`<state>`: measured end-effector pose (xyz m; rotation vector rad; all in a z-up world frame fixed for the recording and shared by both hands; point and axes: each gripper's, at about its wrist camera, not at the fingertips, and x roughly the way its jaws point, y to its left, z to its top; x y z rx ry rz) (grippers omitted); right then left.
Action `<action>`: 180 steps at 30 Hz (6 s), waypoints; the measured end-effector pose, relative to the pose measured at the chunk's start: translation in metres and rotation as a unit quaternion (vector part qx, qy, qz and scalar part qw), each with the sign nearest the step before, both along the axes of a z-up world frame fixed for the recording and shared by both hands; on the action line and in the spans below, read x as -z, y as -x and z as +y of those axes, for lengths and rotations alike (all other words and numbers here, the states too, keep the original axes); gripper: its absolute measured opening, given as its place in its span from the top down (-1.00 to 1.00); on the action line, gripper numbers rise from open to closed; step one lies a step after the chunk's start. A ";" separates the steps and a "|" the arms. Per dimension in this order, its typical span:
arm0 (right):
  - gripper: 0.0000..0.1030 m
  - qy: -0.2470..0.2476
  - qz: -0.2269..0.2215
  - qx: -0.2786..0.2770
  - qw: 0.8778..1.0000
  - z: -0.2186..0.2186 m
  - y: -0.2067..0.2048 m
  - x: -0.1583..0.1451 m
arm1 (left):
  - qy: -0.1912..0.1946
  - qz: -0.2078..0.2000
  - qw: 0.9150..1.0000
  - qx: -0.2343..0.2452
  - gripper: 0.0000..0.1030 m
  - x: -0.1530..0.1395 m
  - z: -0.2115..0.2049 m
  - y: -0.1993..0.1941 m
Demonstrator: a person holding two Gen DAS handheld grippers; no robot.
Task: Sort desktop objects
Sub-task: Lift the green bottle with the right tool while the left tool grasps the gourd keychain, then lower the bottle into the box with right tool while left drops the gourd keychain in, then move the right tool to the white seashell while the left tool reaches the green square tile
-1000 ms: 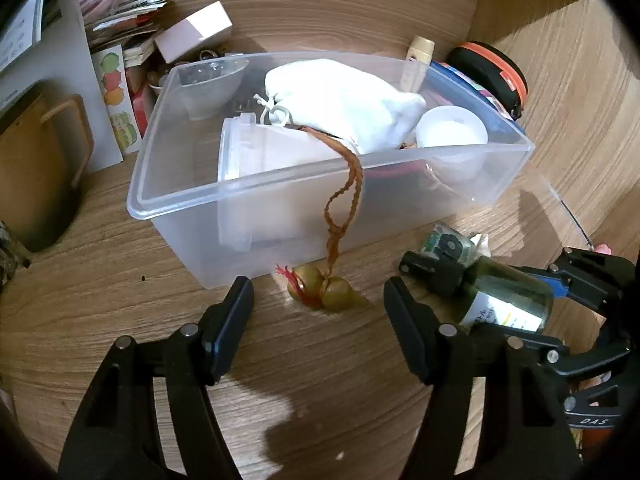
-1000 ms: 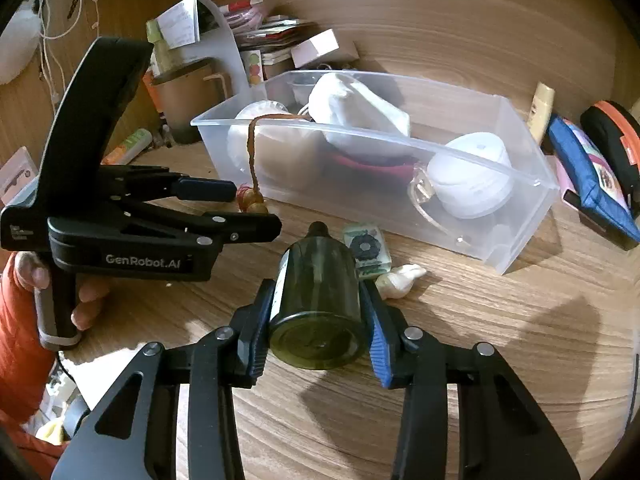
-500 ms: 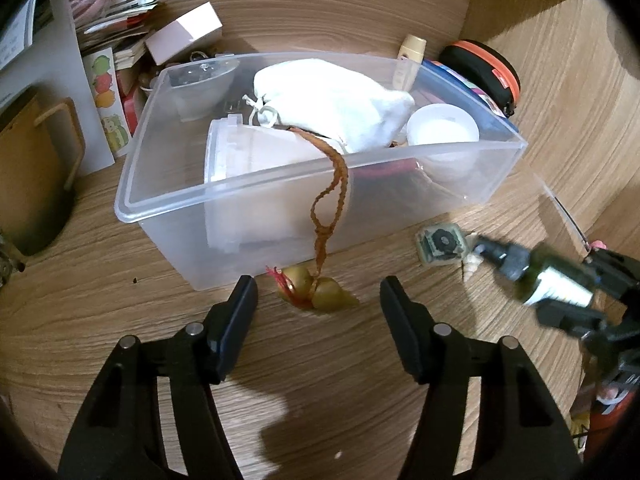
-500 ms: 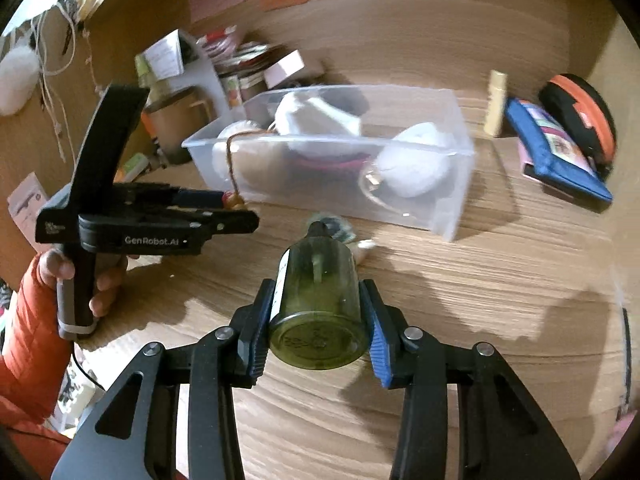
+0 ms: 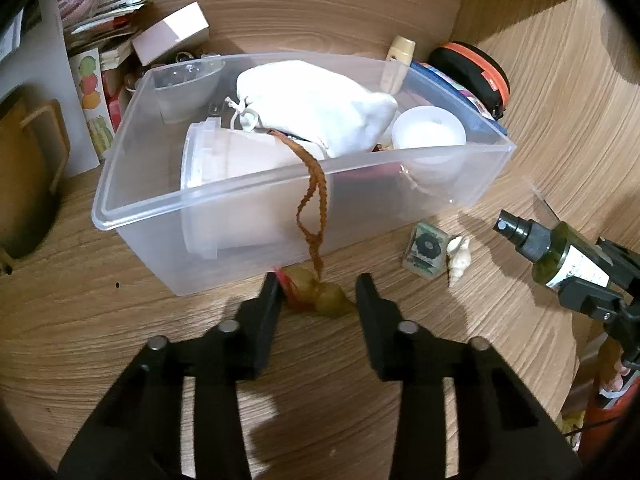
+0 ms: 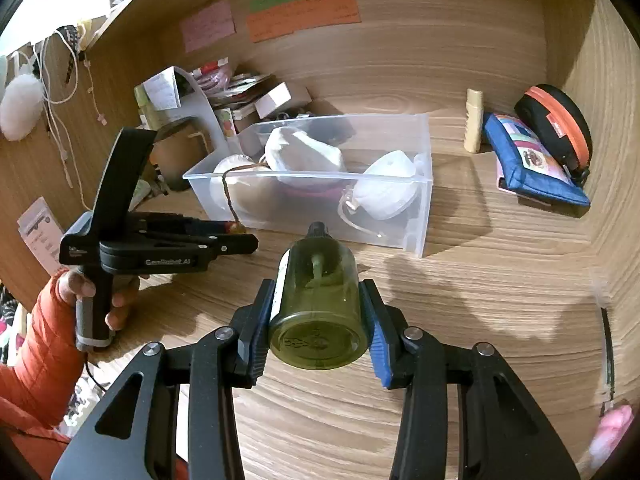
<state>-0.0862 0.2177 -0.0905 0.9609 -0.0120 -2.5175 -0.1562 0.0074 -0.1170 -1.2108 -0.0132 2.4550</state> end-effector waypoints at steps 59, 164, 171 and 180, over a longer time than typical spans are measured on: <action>0.26 0.005 0.008 0.001 1.000 -0.032 0.099 -0.025 | -0.036 0.076 0.996 -0.003 0.49 -0.045 -0.038 -0.029; -0.45 -0.026 0.067 0.064 0.995 -0.031 0.081 -0.020 | 0.084 0.114 0.986 -0.086 -0.14 -0.076 0.010 0.001; -0.45 -0.057 0.076 0.072 0.993 -0.038 0.043 -0.019 | 0.076 0.129 0.987 -0.060 -0.27 -0.075 0.009 -0.020; -0.45 -0.081 0.054 0.087 0.991 -0.039 0.024 -0.006 | 0.065 0.119 0.990 -0.034 -0.36 -0.058 0.010 -0.037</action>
